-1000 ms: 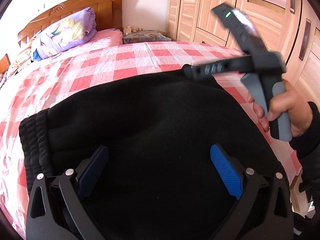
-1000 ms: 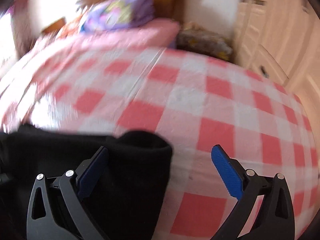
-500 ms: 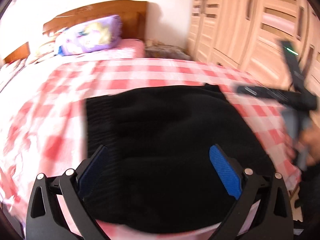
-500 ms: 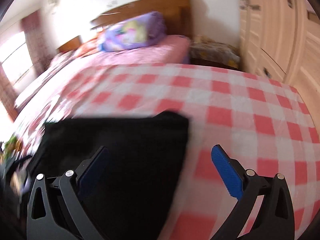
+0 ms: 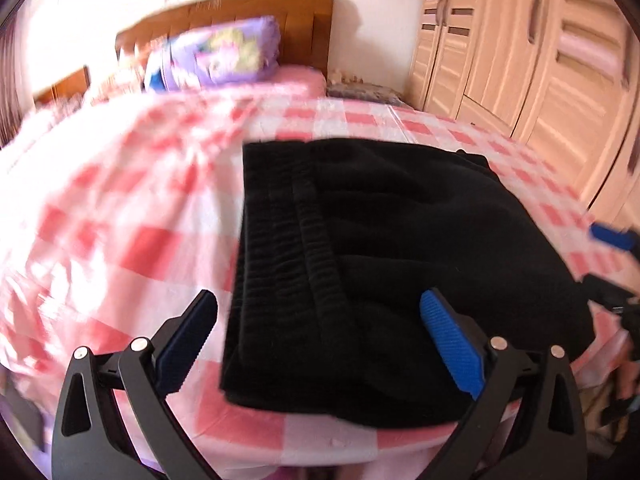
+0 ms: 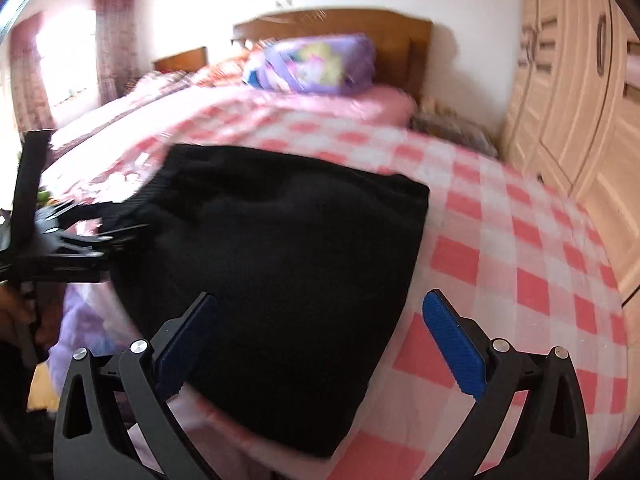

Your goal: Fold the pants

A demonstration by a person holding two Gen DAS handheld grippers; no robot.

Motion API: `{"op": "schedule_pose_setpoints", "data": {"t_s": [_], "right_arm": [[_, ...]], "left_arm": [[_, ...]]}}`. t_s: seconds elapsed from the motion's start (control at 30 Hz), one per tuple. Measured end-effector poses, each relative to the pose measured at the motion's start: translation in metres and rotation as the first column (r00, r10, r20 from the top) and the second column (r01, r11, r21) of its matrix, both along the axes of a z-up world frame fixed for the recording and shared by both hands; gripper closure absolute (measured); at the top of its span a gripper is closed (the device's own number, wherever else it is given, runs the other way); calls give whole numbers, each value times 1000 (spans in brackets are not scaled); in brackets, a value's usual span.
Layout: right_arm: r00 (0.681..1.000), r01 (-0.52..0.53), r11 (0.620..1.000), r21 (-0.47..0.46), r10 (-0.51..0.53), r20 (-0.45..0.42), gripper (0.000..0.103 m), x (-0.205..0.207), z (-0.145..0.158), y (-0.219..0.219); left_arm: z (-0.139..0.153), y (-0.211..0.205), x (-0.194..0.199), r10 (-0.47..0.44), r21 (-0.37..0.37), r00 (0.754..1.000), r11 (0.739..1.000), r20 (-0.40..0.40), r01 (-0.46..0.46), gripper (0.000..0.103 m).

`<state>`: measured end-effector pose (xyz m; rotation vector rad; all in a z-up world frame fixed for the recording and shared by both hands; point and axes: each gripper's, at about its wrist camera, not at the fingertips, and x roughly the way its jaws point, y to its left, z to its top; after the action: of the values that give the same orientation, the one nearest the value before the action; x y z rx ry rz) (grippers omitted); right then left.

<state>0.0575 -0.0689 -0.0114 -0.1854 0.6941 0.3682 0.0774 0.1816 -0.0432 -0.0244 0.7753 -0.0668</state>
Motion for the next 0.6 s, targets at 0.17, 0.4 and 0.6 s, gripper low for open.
{"op": "schedule_pose_setpoints", "data": {"t_s": [0.17, 0.4, 0.6], "right_arm": [[996, 40, 999, -8, -41, -81, 4, -15, -33, -14], [980, 72, 997, -2, -72, -183, 4, -9, -58, -15], [999, 5, 996, 87, 0, -52, 4, -31, -11, -9]], "left_arm": [[-5, -15, -20, -13, 105, 1000, 994, 14, 12, 2], [-18, -5, -15, -17, 29, 1000, 999, -15, 18, 1], [-18, -8, -16, -13, 42, 1000, 999, -9, 13, 1]]}}
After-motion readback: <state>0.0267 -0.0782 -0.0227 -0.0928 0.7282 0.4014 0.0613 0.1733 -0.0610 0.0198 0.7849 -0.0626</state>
